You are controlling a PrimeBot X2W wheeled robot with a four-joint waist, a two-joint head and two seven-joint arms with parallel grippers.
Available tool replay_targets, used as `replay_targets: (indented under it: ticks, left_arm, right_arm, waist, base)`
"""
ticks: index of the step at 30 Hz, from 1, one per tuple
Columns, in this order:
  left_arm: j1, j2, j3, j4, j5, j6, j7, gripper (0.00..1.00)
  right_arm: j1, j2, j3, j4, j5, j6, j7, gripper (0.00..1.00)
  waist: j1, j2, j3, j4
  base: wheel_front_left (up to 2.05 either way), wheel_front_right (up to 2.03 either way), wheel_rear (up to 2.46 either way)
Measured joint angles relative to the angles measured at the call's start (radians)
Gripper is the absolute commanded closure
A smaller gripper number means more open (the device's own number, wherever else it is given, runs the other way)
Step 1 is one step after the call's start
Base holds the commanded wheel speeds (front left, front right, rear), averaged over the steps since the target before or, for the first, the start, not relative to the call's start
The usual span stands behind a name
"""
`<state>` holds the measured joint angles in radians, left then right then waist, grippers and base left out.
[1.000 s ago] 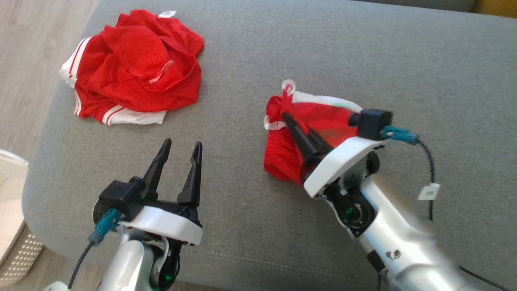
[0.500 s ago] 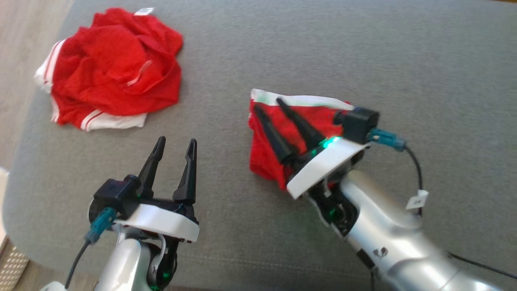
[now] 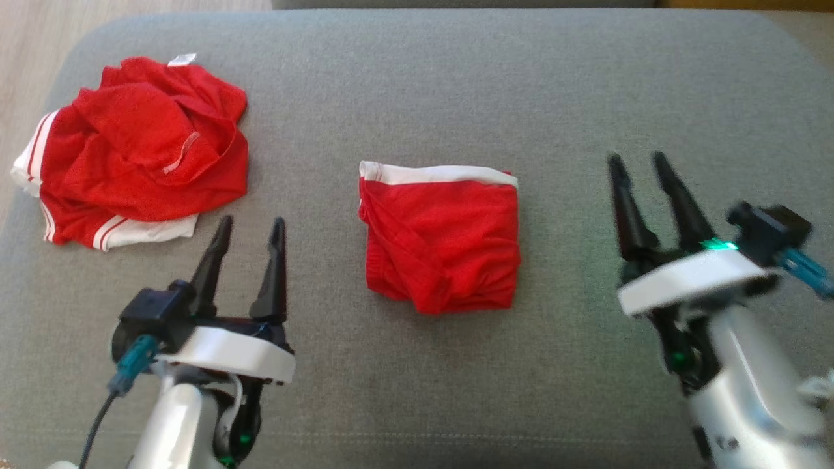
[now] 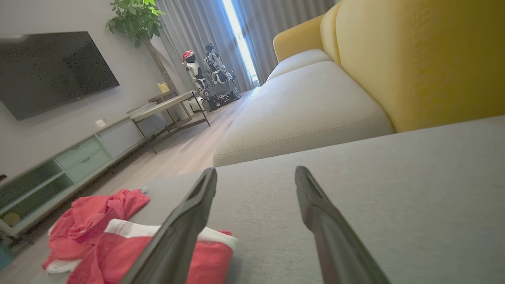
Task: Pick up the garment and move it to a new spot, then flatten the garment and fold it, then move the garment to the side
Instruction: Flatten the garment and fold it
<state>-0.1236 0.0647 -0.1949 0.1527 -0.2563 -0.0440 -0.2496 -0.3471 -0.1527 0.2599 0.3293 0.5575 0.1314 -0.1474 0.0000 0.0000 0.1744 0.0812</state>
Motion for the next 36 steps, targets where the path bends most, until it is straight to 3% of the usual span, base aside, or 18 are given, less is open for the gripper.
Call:
replay_targets:
  ticks: [6, 12, 20, 34, 35, 36]
  left_arm:
    - [0.032, 0.024, 0.018, -0.009, 0.000, 0.009, 0.000, 0.00]
    - [0.077, 0.034, 0.019, -0.022, 0.009, 0.020, 0.000, 0.00]
    - [0.085, 0.048, 0.016, -0.032, 0.012, 0.027, 0.010, 0.00]
    - [0.097, 0.053, 0.005, -0.041, 0.011, 0.027, 0.012, 0.00]
    - [0.093, 0.053, 0.002, -0.041, 0.011, 0.027, 0.012, 0.00]
    - [0.088, 0.053, -0.001, -0.041, 0.011, 0.026, 0.012, 0.00]
  right_arm:
    - [0.152, 0.000, -0.174, -0.148, -0.198, 0.000, 0.077, 0.00]
    - [0.287, 0.038, -0.230, -0.282, -0.310, 0.000, 0.140, 0.00]
    - [0.341, 0.071, -0.241, -0.361, -0.330, 0.000, 0.184, 0.00]
    - [0.337, 0.076, -0.221, -0.349, -0.339, 0.000, 0.218, 0.00]
    - [0.334, 0.076, -0.208, -0.339, -0.338, 0.000, 0.218, 0.06]
    - [0.329, 0.076, -0.193, -0.326, -0.336, 0.000, 0.218, 0.72]
  waist:
    - [0.0000, 0.0000, -0.029, -0.013]
    - [0.0000, 0.0000, -0.063, -0.021]
    - [0.0000, 0.0000, -0.077, -0.019]
    - [0.0000, 0.0000, -0.055, -0.010]
    - [0.0000, 0.0000, -0.048, -0.007]
    - [0.0000, 0.0000, -0.042, -0.002]
  base:
    - [0.00, 0.00, 0.00]
    - [0.00, 0.00, 0.00]
    - [0.00, 0.00, 0.00]
    - [0.00, 0.00, 0.00]
    - [0.00, 0.00, 0.00]
    - [0.00, 0.00, 0.00]
